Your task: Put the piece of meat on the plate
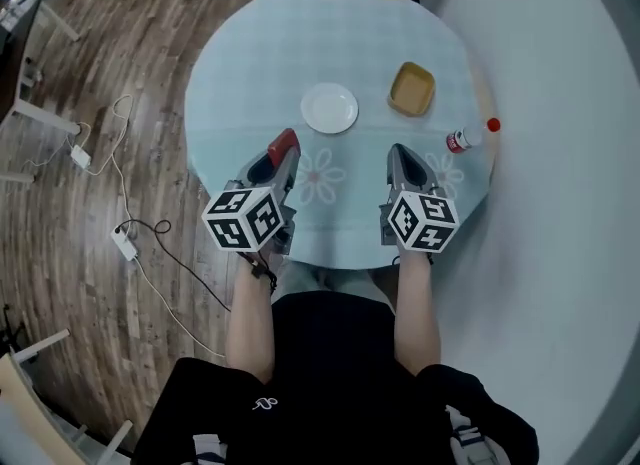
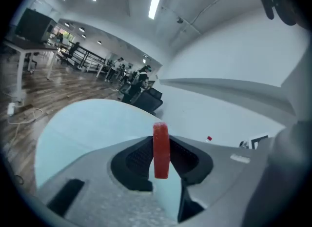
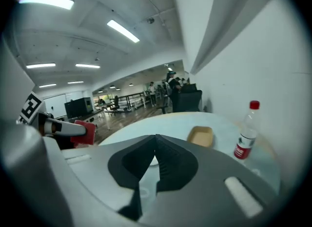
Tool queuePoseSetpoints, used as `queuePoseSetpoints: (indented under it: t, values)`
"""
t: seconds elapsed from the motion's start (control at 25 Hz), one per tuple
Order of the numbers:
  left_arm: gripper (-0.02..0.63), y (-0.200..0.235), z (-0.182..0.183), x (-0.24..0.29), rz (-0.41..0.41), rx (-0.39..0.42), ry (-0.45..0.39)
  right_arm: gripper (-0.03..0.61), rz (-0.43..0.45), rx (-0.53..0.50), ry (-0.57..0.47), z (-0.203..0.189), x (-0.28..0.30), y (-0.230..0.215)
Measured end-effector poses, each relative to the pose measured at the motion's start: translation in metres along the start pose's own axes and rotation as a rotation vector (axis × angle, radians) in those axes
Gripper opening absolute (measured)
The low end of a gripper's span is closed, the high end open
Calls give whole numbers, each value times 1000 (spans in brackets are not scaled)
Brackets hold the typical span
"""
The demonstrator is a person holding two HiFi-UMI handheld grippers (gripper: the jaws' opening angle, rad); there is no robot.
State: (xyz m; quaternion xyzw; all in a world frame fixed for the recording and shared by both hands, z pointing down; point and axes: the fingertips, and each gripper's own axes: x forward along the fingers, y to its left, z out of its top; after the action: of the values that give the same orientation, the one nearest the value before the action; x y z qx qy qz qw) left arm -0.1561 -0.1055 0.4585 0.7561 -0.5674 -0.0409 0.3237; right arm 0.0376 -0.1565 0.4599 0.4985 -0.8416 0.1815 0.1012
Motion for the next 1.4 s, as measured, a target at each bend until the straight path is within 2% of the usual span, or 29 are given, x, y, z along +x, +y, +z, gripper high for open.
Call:
queuePoseSetpoints:
  t: [0.12, 0.24, 0.32, 0.52, 0.68, 0.8, 0.96, 1.12, 1.28, 1.4]
  values:
    - [84, -47, -26, 39, -151, -42, 82, 8, -104, 71, 92, -26, -14, -53]
    - [84, -72, -40, 63, -200, -17, 165, 8, -153, 152, 98, -29, -14, -84]
    - [84, -69, -54, 75, -177, -5, 216, 8, -141, 189, 93, -33, -8, -91]
    - [84, -45, -100, 97, -110, -68, 297, 8, -99, 219, 150, -71, -5, -99]
    - [84, -5, -123, 120, -36, 5, 362, 8, -60, 251, 191, -91, -6, -88]
    - [84, 11, -123, 149, -59, -8, 396, 8, -64, 240, 207, -94, -18, -87]
    - [84, 37, -110, 198, -63, -99, 392, 8, -91, 246, 244, -109, -34, -89]
    - [86, 70, -111, 229, 29, -20, 426, 8, -105, 237, 271, -118, -43, -85]
    - [87, 76, -109, 249, 3, -142, 417, 8, -132, 227, 283, -121, -51, -89]
    - [93, 79, -107, 256, 0, -175, 428, 8, -143, 214, 290, -120, -52, -86]
